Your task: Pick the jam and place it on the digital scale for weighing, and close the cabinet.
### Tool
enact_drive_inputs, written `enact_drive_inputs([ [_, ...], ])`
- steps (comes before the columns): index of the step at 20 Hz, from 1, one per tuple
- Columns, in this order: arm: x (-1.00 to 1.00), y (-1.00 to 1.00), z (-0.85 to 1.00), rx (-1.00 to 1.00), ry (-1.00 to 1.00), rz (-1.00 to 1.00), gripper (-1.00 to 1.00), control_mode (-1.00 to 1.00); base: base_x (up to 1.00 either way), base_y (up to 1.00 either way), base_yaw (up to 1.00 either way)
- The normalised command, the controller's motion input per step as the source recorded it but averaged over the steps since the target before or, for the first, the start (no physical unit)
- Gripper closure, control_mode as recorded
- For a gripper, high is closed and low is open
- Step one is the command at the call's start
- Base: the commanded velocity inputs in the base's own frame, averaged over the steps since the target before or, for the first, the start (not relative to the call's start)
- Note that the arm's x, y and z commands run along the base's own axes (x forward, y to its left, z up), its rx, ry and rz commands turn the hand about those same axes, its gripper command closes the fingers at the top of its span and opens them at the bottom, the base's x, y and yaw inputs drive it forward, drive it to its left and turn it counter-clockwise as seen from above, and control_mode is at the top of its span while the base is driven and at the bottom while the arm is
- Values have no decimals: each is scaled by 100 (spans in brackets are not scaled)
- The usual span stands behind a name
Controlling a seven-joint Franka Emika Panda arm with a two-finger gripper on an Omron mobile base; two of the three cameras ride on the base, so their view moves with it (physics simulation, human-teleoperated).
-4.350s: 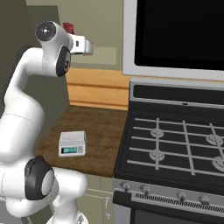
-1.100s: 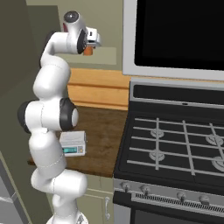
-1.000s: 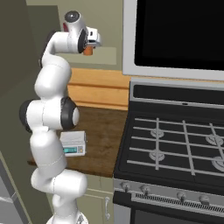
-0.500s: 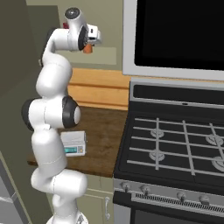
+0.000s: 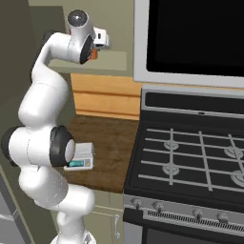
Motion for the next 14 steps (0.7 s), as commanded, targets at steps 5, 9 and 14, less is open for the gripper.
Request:
enact_drive_inputs([
  [5, -100, -17, 22, 15, -9, 1, 100, -100, 0, 0, 0],
  [9, -100, -16, 24, 7, 0, 1, 100, -100, 0, 0, 0],
  [14, -100, -23, -3, 3, 0, 4, 100, -100, 0, 0, 0],
])
